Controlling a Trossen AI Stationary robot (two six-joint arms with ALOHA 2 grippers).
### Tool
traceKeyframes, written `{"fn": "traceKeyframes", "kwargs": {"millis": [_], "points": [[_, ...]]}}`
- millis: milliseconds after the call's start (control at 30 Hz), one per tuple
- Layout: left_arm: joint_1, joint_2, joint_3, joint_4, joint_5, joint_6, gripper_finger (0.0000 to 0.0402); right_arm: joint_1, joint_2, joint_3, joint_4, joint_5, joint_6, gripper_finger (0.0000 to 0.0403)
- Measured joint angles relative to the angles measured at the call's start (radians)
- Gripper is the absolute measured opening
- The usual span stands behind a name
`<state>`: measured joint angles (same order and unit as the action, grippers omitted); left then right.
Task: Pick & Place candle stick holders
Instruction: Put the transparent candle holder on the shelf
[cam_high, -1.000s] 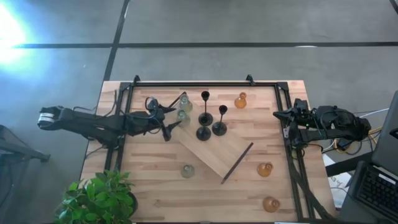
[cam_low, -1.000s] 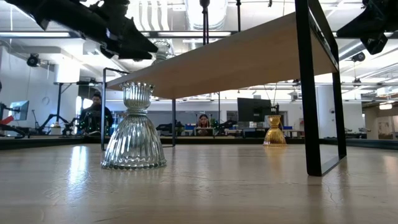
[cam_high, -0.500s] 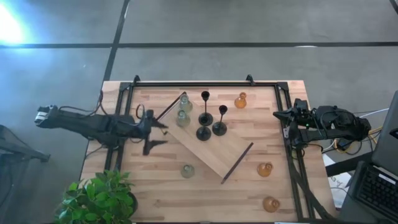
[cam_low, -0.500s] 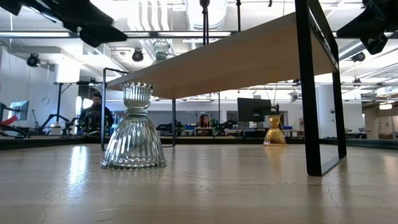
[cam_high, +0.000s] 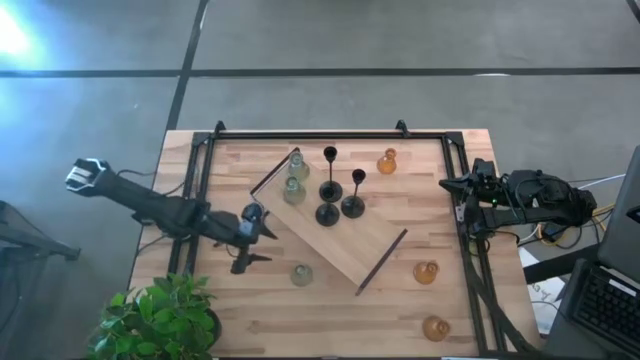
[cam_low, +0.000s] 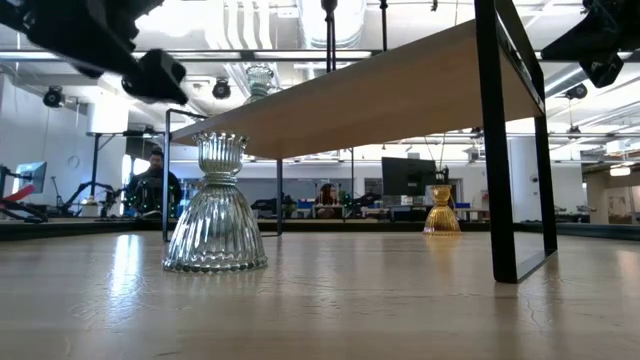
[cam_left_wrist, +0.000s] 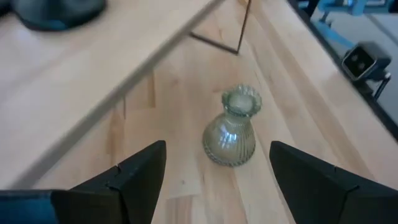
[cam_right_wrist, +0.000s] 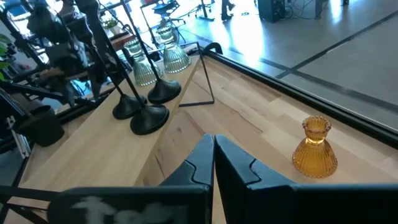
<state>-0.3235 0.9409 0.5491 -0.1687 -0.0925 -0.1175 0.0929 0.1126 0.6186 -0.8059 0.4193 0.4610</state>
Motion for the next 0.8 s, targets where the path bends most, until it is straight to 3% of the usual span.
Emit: {"fn": "traceKeyframes", "kwargs": {"millis": [467, 800], "points": [[-0.169, 0.182, -0.139, 0.394, -0.265, -0.100, 0.0289, 0.000, 0.000, 0.000, 0.000, 0.000, 0.000, 0.0009], [-0.192, 0.348, -0.163, 0.561, -0.303, -0.140, 0.0287, 0.000, 0.000, 0.000, 0.000, 0.000, 0.000, 0.0009]]}}
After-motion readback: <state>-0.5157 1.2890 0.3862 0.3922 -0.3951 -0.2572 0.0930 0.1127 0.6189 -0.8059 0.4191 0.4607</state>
